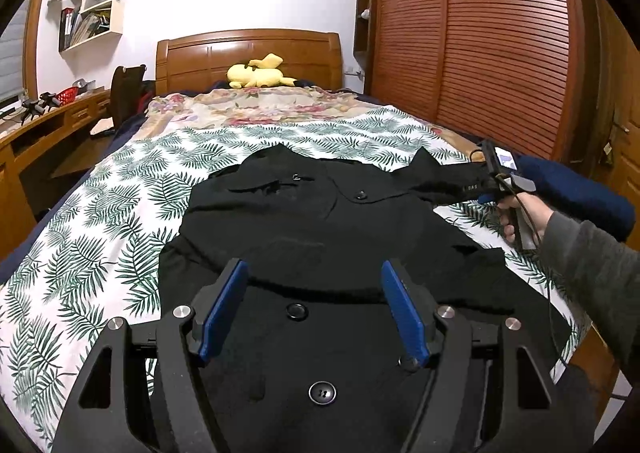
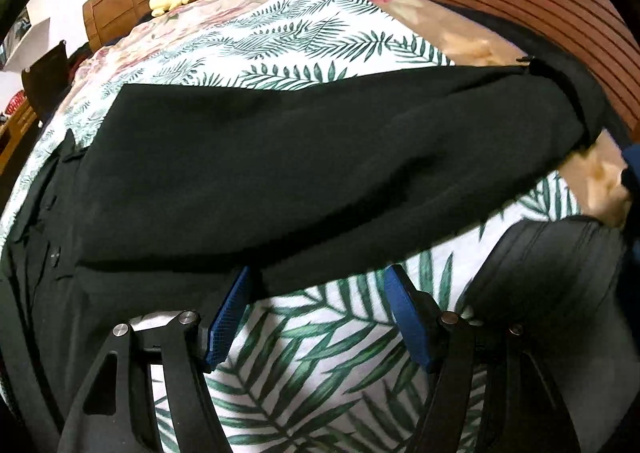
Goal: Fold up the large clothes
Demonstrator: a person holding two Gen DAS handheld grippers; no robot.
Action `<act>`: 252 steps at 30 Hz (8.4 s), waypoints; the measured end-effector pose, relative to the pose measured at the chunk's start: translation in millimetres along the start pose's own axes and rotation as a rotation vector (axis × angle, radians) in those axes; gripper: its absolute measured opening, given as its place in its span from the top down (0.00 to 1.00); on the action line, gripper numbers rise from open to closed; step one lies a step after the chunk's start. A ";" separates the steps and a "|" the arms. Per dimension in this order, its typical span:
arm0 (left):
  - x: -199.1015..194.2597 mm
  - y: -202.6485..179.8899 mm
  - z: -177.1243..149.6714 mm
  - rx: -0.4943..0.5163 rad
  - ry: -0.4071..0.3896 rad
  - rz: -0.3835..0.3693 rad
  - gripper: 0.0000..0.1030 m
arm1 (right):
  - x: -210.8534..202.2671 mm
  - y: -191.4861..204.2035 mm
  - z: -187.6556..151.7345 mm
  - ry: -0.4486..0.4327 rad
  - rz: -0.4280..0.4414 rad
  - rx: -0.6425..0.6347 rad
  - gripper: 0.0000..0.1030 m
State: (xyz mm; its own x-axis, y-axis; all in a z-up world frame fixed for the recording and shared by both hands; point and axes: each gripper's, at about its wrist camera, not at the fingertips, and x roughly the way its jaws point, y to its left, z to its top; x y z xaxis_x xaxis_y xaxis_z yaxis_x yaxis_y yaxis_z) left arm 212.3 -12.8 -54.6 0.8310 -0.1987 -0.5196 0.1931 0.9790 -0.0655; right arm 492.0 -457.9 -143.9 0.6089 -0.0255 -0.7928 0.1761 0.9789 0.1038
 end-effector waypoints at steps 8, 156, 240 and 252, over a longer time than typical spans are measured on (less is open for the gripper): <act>-2.1 -0.5 0.4 0.001 -0.003 -0.004 0.32 | -0.5 -12.8 12.8 -0.001 0.102 0.028 0.94; 32.9 -102.0 -66.9 0.169 0.252 -0.199 0.37 | -257.6 182.3 -224.8 -0.202 0.335 -0.509 0.39; -42.7 32.2 -73.7 -0.012 0.119 0.051 0.94 | -258.0 204.9 -266.6 -0.190 0.286 -0.409 0.39; -59.7 70.6 -103.5 -0.090 0.122 0.107 0.19 | -257.6 179.4 -268.4 -0.194 0.245 -0.393 0.39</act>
State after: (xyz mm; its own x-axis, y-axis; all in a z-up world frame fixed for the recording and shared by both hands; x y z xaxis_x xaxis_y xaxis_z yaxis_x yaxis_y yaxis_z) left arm 122.3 72.9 -116.5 0.7739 -0.0916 -0.6267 0.0554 0.9955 -0.0772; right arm 159.1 -221.3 -82.2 0.7349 0.2143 -0.6434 -0.2721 0.9622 0.0098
